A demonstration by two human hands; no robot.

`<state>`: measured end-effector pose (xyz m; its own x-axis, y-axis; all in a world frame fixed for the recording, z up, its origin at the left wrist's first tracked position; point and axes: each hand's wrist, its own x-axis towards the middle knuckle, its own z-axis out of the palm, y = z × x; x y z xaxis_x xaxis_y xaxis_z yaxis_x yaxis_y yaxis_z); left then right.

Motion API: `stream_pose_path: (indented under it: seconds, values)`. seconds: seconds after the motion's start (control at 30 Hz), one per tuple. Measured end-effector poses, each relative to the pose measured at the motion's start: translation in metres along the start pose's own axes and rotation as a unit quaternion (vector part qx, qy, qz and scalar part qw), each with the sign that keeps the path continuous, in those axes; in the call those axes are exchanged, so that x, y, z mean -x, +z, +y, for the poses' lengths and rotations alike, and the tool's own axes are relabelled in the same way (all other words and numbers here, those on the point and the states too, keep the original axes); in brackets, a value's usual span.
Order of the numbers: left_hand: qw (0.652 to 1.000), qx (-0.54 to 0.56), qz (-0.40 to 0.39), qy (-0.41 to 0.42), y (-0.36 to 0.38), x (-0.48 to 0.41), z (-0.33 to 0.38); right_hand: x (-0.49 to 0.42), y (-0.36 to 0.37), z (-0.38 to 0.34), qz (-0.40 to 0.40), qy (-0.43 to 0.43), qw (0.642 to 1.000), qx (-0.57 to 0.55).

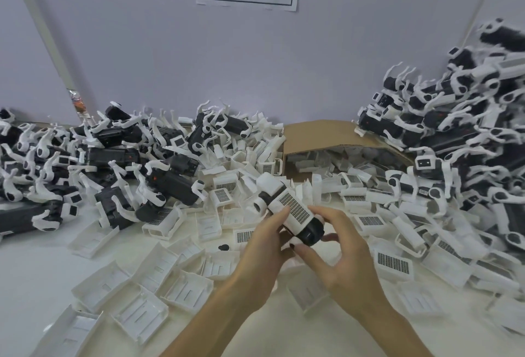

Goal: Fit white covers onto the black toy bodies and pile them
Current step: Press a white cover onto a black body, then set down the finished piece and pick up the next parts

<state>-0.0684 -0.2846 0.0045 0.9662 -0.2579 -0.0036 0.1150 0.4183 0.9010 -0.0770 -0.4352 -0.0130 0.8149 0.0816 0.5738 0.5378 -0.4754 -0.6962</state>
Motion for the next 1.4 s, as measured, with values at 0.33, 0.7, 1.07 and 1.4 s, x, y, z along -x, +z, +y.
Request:
stream_pose_path:
  seconds: [0.33,0.7,1.07,1.4]
  values:
    - [0.983,-0.161,0.013,0.085,-0.007,-0.002,0.004,-0.011,-0.023,-0.005,-0.07,0.172,0.948,-0.257]
    - [0.966,-0.145,0.125,0.174,-0.023,-0.014,0.011,-0.109,-0.095,-0.029,0.088,0.31,0.827,-0.461]
    - [0.971,-0.198,0.046,0.128,-0.017,-0.017,0.004,-0.169,-0.149,-0.019,0.231,0.209,0.926,-0.212]
    - [0.931,-0.211,0.246,0.166,-0.012,-0.014,0.005,-0.02,-0.012,0.046,-0.146,0.126,0.928,0.32]
